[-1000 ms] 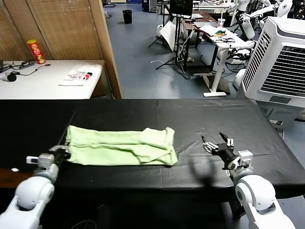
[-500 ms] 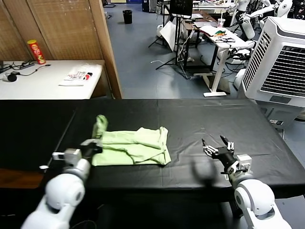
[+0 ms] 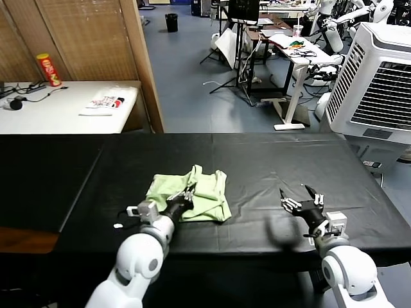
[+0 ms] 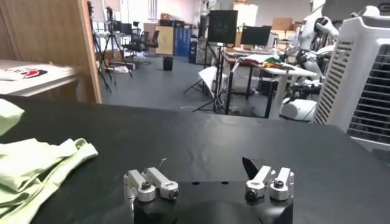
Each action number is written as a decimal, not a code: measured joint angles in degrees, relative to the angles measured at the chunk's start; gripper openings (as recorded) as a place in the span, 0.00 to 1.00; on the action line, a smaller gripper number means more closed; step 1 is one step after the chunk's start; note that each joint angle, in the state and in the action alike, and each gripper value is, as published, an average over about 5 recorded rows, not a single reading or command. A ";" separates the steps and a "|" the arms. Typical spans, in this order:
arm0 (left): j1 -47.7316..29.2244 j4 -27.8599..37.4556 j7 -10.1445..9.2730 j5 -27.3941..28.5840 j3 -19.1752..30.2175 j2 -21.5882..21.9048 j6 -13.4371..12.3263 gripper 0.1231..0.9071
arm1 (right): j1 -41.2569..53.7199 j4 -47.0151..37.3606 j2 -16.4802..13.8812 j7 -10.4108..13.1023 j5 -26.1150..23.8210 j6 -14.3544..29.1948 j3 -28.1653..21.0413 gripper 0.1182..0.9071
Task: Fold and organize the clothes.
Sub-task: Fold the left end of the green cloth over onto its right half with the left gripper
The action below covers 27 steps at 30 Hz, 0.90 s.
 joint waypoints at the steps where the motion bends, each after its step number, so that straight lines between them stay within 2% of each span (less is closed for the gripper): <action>1: -0.03 0.32 -0.02 0.20 0.01 -0.40 -0.14 0.04 | 0.10 -0.10 0.01 -0.03 -0.05 0.01 -0.12 0.86; 10: -0.99 2.80 0.10 2.76 -0.68 -4.59 -1.23 0.04 | 0.56 -0.60 0.11 -0.20 -0.30 0.12 -1.01 0.86; 23: -1.25 5.79 0.66 4.73 -0.29 -8.23 -2.16 0.04 | 0.79 -0.90 0.06 -0.33 -0.41 0.14 -1.58 0.86; 26: -1.47 6.38 1.54 5.06 -0.34 -9.10 -2.38 0.10 | 0.90 -1.05 0.08 -0.45 -0.49 0.27 -1.96 0.86; 27: -1.48 6.51 1.80 5.09 -0.37 -9.39 -2.42 0.14 | 0.95 -1.12 0.09 -0.51 -0.52 0.33 -2.15 0.86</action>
